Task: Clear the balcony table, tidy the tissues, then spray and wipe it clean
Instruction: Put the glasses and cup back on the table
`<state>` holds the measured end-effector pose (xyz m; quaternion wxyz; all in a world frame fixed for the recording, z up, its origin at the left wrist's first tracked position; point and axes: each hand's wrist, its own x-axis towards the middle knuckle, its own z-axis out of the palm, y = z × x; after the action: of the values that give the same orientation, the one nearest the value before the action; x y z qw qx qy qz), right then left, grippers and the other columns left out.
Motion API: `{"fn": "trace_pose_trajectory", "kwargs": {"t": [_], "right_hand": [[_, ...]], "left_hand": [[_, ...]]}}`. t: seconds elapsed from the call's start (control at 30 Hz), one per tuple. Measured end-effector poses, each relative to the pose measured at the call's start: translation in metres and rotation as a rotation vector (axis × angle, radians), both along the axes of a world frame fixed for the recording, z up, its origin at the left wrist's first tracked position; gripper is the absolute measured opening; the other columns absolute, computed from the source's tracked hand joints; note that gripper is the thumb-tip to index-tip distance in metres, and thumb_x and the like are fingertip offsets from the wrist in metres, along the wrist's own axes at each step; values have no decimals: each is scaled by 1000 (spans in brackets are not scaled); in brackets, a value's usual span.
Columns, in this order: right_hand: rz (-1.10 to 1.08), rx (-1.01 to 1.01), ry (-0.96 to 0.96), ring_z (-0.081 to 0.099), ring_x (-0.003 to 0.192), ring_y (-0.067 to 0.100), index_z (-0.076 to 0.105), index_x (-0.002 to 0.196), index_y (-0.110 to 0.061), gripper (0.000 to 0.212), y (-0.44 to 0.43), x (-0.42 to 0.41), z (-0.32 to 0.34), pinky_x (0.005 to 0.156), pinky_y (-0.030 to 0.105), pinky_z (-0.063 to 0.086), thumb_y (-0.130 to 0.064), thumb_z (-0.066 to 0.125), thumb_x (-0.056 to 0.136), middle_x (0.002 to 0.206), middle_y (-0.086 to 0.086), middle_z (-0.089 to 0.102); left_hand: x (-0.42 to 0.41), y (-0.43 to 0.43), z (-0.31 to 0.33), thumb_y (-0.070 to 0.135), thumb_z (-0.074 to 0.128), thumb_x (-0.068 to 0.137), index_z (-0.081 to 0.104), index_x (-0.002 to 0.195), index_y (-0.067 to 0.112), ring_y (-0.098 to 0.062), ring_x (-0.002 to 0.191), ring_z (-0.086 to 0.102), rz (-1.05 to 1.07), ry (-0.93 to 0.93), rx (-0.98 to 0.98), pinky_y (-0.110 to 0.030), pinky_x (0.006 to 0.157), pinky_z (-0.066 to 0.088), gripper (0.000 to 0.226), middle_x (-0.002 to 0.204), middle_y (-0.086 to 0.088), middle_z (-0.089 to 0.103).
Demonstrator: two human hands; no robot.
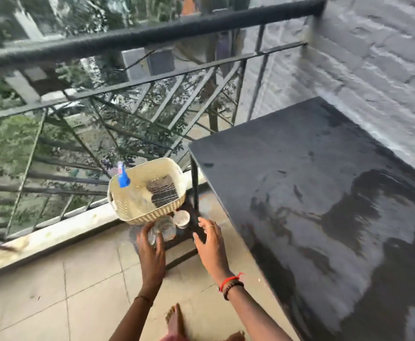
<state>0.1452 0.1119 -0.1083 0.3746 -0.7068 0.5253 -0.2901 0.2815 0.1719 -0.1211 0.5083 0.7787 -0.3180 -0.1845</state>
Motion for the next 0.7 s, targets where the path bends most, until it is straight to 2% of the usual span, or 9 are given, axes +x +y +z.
{"fn": "trace_pose_trajectory", "kwargs": {"t": [0.17, 0.27, 0.37, 0.53, 0.6, 0.7], "right_hand": [[113, 267, 166, 43, 127, 20, 41, 137, -11, 59, -4, 31, -44, 108, 26, 32, -16, 67, 84, 134, 7, 44], [207, 276, 305, 33, 133, 22, 29, 144, -9, 75, -14, 55, -74, 109, 24, 24, -22, 69, 83, 142, 8, 34], [276, 194, 440, 28, 135, 24, 27, 144, -8, 82, -28, 86, -106, 112, 26, 21, -30, 72, 79, 145, 9, 32], [336, 110, 541, 21, 140, 23, 19, 148, -7, 99, -49, 119, -140, 116, 27, 16, -39, 75, 73, 152, 8, 26], [369, 76, 572, 19, 141, 22, 17, 148, -6, 101, -54, 126, -149, 117, 28, 15, -42, 75, 73, 154, 8, 23], [412, 54, 611, 16, 142, 23, 16, 148, -6, 101, -59, 133, -163, 116, 28, 14, -44, 74, 74, 154, 10, 22]], "left_hand": [[54, 25, -47, 10, 66, 87, 46, 130, 0, -34, 122, 46, 64, 58, 253, -40, 105, 35, 48, 125, -20, 48], [86, 28, -81, 15, 78, 77, 40, 136, -2, -38, 126, 41, 21, 50, 430, -45, 107, 34, 72, 133, -23, 44], [116, 25, -118, 24, 83, 70, 31, 142, -1, -36, 132, 36, -66, 40, 525, -44, 110, 32, 93, 142, -22, 37], [137, 11, -150, 29, 88, 63, 23, 146, -1, -33, 138, 30, -159, 82, 514, -40, 113, 27, 109, 149, -20, 31], [142, 5, -157, 29, 90, 59, 27, 146, 4, -31, 134, 35, -192, 108, 468, -41, 111, 31, 110, 145, -17, 37], [147, 1, -169, 41, 90, 53, 31, 144, 12, -25, 128, 43, -212, 137, 450, -45, 106, 40, 112, 138, -10, 44]]}}
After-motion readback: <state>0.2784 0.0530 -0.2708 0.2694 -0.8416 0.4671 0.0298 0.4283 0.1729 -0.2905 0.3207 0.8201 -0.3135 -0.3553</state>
